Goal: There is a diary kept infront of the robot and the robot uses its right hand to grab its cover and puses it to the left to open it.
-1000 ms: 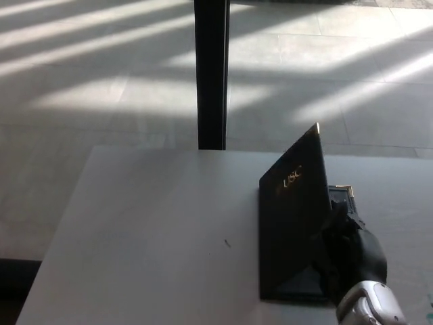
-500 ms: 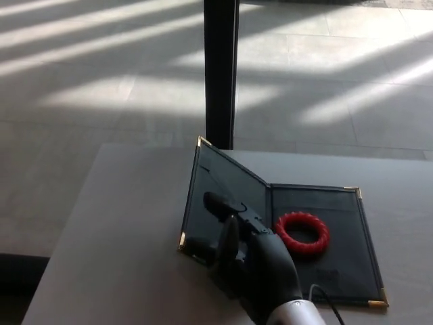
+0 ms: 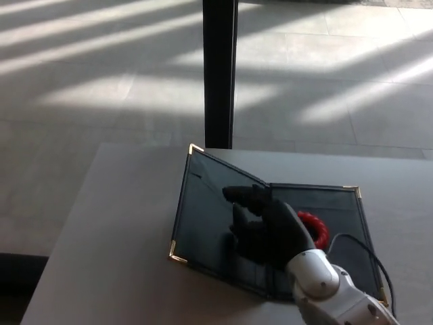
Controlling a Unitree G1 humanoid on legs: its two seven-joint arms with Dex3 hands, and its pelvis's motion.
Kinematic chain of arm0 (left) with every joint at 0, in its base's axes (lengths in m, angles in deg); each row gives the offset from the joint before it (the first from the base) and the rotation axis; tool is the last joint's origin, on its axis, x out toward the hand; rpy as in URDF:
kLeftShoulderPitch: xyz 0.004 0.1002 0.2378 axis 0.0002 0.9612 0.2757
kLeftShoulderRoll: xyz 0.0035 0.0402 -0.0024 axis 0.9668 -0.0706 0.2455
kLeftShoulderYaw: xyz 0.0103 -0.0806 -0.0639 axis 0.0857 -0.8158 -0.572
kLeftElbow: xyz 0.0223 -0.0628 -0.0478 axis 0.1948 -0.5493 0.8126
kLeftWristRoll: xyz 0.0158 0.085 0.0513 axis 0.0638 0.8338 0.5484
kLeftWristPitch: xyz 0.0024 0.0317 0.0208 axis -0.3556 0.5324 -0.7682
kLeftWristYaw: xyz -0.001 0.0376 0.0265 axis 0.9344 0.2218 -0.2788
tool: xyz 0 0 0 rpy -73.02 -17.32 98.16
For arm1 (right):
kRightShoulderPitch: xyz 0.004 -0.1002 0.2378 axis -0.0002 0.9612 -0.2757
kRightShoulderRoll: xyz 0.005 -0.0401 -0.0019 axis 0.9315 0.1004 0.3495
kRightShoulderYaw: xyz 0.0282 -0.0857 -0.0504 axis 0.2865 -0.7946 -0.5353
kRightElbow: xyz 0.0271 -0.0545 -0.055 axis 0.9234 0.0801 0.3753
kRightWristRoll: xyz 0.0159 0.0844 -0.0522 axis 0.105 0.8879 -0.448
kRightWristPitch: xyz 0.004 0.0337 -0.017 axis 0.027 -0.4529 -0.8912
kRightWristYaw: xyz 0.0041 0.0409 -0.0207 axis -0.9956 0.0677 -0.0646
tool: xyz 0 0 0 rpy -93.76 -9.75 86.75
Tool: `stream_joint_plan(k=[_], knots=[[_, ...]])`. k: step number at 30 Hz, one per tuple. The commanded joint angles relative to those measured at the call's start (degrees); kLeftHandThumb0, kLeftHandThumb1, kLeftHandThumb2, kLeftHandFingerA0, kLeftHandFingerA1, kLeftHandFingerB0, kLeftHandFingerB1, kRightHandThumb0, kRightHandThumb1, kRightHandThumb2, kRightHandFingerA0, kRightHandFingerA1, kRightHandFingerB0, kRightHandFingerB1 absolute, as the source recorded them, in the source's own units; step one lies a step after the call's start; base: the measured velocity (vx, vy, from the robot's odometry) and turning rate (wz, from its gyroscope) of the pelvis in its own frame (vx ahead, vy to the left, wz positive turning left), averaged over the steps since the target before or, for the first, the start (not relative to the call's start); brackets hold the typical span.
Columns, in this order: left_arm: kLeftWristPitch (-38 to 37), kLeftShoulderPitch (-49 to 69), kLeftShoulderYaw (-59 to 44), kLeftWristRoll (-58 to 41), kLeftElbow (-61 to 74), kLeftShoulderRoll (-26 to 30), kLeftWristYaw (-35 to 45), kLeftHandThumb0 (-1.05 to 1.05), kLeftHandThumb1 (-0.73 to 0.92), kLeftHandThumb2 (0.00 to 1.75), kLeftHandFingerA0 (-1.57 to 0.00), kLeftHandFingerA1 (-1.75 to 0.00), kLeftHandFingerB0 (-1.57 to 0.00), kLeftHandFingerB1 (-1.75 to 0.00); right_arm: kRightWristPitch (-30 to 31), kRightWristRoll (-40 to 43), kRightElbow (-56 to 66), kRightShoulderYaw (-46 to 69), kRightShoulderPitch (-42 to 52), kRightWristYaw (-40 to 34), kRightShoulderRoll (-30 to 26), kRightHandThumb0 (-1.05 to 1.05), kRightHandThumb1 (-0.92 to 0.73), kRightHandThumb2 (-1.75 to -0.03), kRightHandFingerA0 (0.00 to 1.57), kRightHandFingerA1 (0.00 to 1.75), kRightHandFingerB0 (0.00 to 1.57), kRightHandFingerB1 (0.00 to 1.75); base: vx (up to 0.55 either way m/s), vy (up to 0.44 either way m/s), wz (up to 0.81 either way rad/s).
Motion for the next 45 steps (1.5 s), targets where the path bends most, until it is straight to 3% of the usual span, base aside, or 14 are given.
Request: stream_joint_plan(k=[1, 7, 9, 10, 15, 16, 17, 26, 27, 28, 35, 36, 44, 45], knots=[[-0.42, 0.46, 0.68, 0.26, 0.20, 1.27, 0.06, -1.05, 0.92, 1.18, -0.25, -1.65, -0.15, -1.37, -2.65, -4.84, -8.41, 4.24, -6.43, 2.27, -3.09, -0.84, -0.92, -0.74, 0.36, 0.62, 0.27, 0.47, 0.00, 0.000, 0.00], [-0.59, -0.35, 0.79, 0.11, -0.02, 1.61, -0.35, -1.05, 0.92, 1.16, -0.26, -1.67, -0.16, -1.37, -4.48, -7.33, -17.60, 5.38, -12.55, 2.69, -0.98, -0.81, -0.73, -1.11, 0.43, 0.66, 0.29, 0.54, 0.00, 0.000, 0.00], [-0.42, -0.76, 0.89, 0.02, 0.25, 1.37, -0.61, -1.05, 0.92, 1.15, -0.22, -1.65, -0.14, -1.35, -5.55, -7.66, -19.65, 5.23, -13.27, 2.95, 0.80, -0.88, -0.92, -0.70, 0.51, 0.69, 0.35, 0.46, 0.00, 0.000, 0.00], [-0.25, -0.97, 0.97, -0.07, 0.54, 1.35, -0.35, -1.05, 0.92, 1.15, -0.22, -1.65, -0.14, -1.37, -5.28, -8.44, -20.23, 4.13, -13.68, 3.60, 1.72, -0.84, -0.73, -1.12, 0.52, 0.72, 0.33, 0.56, 0.00, 0.000, 0.00], [-0.06, -1.61, 2.21, 0.61, 0.60, 1.73, -0.84, -1.05, 0.92, 1.19, -0.23, -1.66, -0.13, -1.36, -7.25, -12.19, -20.45, -3.21, -12.62, 8.05, 6.04, -0.83, -0.92, -0.70, 0.68, 0.93, 0.31, 0.45, 0.00, 0.000, 0.00], [0.23, -1.91, 2.19, 0.40, 0.52, 1.82, -0.85, -1.05, 0.92, 1.17, -0.20, -1.65, -0.10, -1.33, -7.98, -13.18, -19.44, -5.02, -11.74, 8.46, 6.69, -0.82, -0.75, -1.15, 0.73, 0.95, 0.28, 0.57, 0.00, 0.000, 0.00], [0.21, -2.01, 2.24, 0.34, 0.50, 1.82, -0.92, -1.05, 0.92, 1.18, -0.22, -1.66, -0.13, -1.36, -8.59, -13.71, -19.17, -5.98, -11.43, 8.90, 6.93, -0.83, -0.92, -0.70, 0.65, 0.95, 0.30, 0.45, 0.00, 0.000, 0.00], [0.26, -2.65, 2.64, 0.34, 0.23, 1.88, -1.39, -1.05, 0.92, 1.20, -0.25, -1.65, -0.15, -1.39, -11.25, -17.43, -17.24, -9.52, -10.00, 11.19, 6.42, -0.84, -0.92, -0.70, 0.59, 0.88, 0.27, 0.44, 0.00, 0.000, 0.00], [0.16, -2.66, 2.59, 0.24, 0.32, 1.81, -1.46, -0.88, 0.66, 1.51, -0.28, -1.10, 0.00, -0.88, -11.90, -18.19, -17.29, -9.72, -9.92, 11.18, 5.80, -0.84, -0.92, -0.72, 0.59, 0.90, 0.28, 0.43, 0.00, 0.000, 0.00], [0.21, -2.55, 2.65, 0.20, 0.60, 1.75, -1.29, -1.05, 0.92, 1.18, -0.26, -1.71, -0.17, -1.40, -11.27, -18.40, -17.25, -9.54, -9.75, 12.24, 4.70, -0.85, -0.78, -1.13, 0.53, 0.78, 0.23, 0.53, 0.00, 0.000, 0.00], [-0.01, -2.28, 2.95, 0.50, 0.48, 2.00, -0.96, -1.05, 0.92, 1.19, -0.23, -1.64, -0.16, -1.39, -11.25, -17.98, -17.89, -6.04, -6.88, 13.68, 2.55, -0.83, -0.92, -0.70, 0.62, 1.04, 0.38, 0.50, 0.00, 0.000, 0.00], [0.08, -2.35, 2.61, 0.14, 0.37, 1.83, -1.40, -0.93, 0.66, 1.53, -0.30, -1.13, 0.00, -0.90, -9.51, -18.30, -17.33, -4.70, -8.28, 13.70, 1.84, -0.86, -0.92, -0.75, 0.54, 0.85, 0.35, 0.46, 0.00, 0.000, 0.00], [-0.09, -1.07, 2.58, 0.01, 0.51, 1.51, -0.35, -1.05, 0.92, 1.17, -0.22, -1.68, -0.13, -1.39, -8.06, -15.08, -14.26, 6.62, -17.02, 16.10, 0.12, -0.81, -0.76, -1.14, 0.38, 0.66, 0.29, 0.54, 0.00, 0.000, 0.00], [0.07, -0.76, 2.51, -0.04, 0.76, 1.50, -0.99, -1.05, 0.92, 1.20, -0.24, -1.66, -0.14, -1.37, -7.22, -12.44, -14.41, 10.63, -19.25, 16.30, 0.42, -0.85, -0.92, -0.71, 0.42, 0.53, 0.35, 0.43, 0.00, 0.000, 0.00]])
